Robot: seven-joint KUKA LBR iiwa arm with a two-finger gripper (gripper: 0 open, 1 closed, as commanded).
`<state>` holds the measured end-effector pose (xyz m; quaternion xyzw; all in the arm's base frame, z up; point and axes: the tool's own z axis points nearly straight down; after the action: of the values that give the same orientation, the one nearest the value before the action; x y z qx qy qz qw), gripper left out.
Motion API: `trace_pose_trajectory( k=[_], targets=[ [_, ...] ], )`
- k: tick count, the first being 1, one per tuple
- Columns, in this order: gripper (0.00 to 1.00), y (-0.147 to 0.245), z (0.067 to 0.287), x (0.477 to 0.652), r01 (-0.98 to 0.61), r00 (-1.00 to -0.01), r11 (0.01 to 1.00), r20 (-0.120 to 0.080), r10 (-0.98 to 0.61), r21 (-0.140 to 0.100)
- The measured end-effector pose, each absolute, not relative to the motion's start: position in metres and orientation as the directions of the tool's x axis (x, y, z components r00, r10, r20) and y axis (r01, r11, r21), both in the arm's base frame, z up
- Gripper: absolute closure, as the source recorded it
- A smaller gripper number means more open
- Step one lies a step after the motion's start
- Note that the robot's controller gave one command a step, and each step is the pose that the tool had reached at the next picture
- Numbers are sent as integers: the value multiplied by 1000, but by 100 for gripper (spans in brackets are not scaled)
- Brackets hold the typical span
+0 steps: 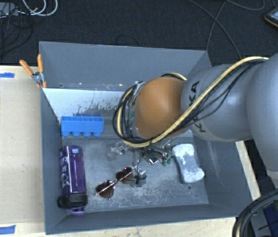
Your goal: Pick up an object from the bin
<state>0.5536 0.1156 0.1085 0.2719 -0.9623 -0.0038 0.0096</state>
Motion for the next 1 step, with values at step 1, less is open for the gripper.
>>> trace_pose_trajectory(
  k=[1],
  targets=[
    [0,120,108,543,-685,-729,729,8,-685,12]
  ],
)
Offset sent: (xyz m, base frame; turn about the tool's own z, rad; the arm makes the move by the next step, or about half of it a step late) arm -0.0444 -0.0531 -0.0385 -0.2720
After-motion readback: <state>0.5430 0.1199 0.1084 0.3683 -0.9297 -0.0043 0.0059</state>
